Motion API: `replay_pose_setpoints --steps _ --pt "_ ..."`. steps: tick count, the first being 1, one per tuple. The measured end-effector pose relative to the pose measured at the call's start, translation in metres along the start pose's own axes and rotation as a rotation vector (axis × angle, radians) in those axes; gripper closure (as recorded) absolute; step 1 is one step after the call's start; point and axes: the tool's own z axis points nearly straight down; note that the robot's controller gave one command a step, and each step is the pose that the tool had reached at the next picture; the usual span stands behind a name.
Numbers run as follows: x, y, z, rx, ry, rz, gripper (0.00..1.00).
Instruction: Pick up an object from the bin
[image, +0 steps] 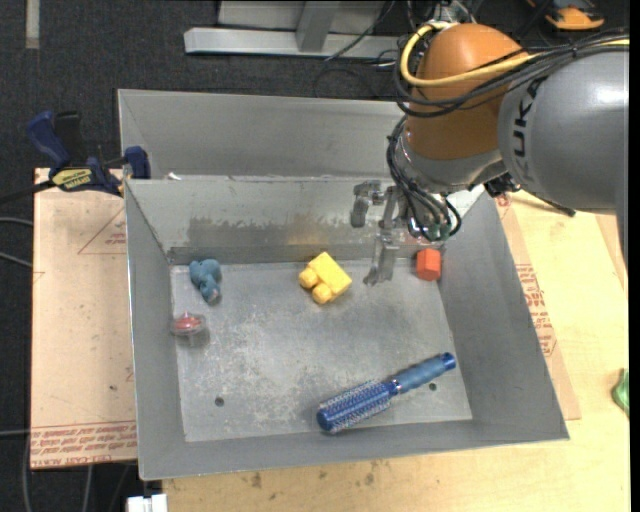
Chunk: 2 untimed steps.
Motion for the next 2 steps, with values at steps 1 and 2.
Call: replay_pose_setpoints --steps 1,2 --pt "0.015 0.009 0.069 0.0 0.001 -0.016 0.0" --pt "-0.007 0.009 0.134 0.0 -0.013 -0.212 0.0"
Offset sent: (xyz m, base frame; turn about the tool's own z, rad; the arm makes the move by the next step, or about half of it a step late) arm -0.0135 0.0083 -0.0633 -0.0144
